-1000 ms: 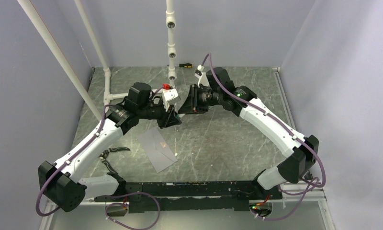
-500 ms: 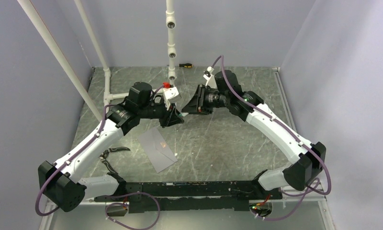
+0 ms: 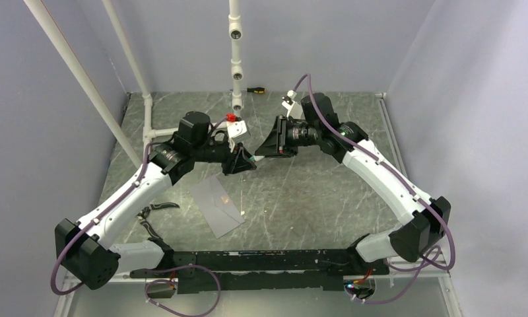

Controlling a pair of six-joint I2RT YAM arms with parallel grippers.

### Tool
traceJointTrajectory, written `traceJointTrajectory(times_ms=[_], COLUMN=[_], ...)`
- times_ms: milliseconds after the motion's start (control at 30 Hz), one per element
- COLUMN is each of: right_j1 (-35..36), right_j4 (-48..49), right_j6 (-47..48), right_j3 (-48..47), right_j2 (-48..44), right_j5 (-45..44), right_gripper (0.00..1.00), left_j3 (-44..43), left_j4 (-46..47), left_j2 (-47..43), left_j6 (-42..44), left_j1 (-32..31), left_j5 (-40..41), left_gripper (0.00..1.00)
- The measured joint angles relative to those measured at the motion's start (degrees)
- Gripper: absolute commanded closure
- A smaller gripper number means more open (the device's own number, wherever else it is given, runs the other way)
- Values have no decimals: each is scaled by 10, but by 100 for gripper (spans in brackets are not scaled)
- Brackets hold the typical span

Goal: Place the letter into the envelope and seal it

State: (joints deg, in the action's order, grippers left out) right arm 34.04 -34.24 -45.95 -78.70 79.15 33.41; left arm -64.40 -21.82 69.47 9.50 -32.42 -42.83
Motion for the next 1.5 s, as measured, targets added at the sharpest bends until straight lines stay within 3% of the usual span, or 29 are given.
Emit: traceJointTrajectory(times_ms=[300, 700, 933, 1100, 1167, 1500], right_j1=[-9, -15, -31, -38, -39, -39], right_j4=[-96, -101, -37, 4, 10, 14], right_j6=[71, 59, 14, -22, -32, -50], right_j3=[-61, -59, -48, -46, -46, -47], right_j2=[16, 8, -45, -56, -47, -13], right_j5=[17, 19, 9, -1, -1, -3], right_gripper=[48, 31, 31, 56, 61, 60], left_j3=[-3, -12, -12, -12, -12, -12], left_j4=[32, 58, 62, 71, 76, 88], left_j2=[0, 0, 0, -1, -2, -8], left_j6=[29, 31, 28, 18, 15, 2], left_j1=[17, 31, 31, 31, 31, 31], left_j5=[3, 26, 24, 14, 8, -3], left_gripper=[98, 97, 97, 97, 98, 98])
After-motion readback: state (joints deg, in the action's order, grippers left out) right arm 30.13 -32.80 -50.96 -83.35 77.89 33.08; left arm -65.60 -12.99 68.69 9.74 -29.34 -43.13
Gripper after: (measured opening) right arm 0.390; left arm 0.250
